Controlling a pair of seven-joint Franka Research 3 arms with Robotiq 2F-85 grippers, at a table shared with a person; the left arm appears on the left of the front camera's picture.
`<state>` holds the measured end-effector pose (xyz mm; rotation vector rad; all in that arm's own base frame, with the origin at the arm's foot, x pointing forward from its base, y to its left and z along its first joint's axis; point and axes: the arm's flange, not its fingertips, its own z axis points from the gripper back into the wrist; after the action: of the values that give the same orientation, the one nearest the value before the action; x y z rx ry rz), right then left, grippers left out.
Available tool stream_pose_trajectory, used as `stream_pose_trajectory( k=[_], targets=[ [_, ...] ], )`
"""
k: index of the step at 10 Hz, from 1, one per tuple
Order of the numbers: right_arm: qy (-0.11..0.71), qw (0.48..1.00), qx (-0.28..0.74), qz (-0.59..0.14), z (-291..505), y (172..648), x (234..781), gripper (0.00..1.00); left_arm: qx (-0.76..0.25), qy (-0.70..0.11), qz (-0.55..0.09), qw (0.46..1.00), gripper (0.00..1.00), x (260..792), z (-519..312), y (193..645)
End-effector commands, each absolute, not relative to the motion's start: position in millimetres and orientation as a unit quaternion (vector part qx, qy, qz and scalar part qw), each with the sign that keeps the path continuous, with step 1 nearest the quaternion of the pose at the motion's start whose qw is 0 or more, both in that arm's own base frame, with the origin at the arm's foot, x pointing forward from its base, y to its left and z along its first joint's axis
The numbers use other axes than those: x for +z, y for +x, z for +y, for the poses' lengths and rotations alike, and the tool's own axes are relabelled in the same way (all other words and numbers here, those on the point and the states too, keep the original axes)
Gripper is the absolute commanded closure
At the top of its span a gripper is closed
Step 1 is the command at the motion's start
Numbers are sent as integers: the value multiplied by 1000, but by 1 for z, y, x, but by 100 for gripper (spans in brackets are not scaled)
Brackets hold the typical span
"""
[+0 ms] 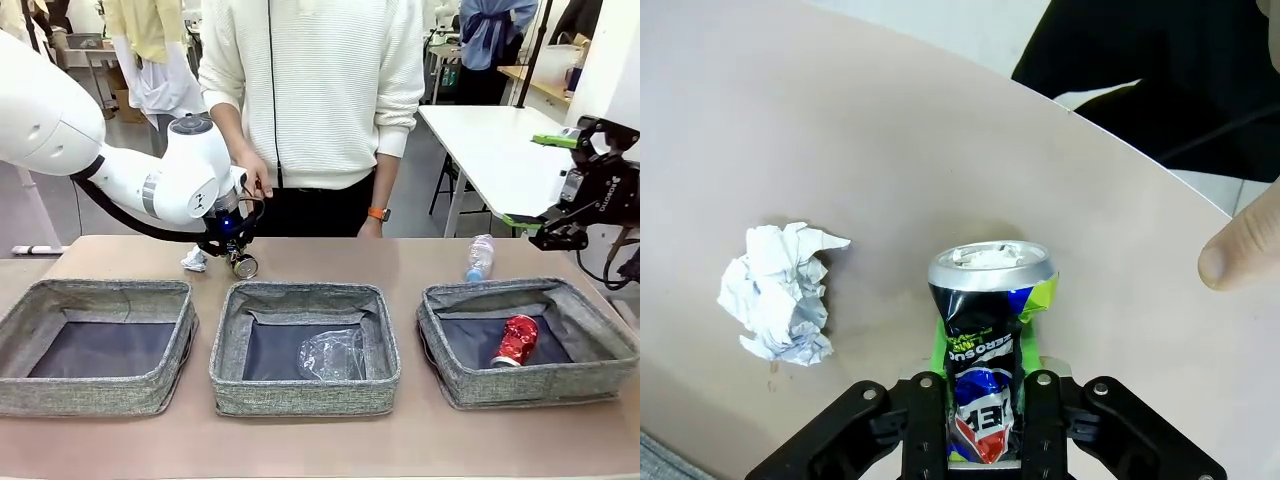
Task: Sort the waste into the appropriate baskets.
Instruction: Pick up the waste item pointed out by the person.
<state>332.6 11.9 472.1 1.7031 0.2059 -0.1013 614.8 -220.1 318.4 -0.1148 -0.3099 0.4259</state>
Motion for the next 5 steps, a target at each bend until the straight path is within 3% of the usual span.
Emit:
stream_pose_trajectory(
  k=[1,3,5],
  targets=[
    [755,648,-43,89,12,332,476,0,212,-57,-132,966,100,321,-220,604],
    [755,648,-43,89,12,332,476,0,184,-62,-120,974,100,362,-219,567],
    [755,648,-43,89,12,332,476,0,165,-65,-168,970,100,453,-202,493]
  ],
)
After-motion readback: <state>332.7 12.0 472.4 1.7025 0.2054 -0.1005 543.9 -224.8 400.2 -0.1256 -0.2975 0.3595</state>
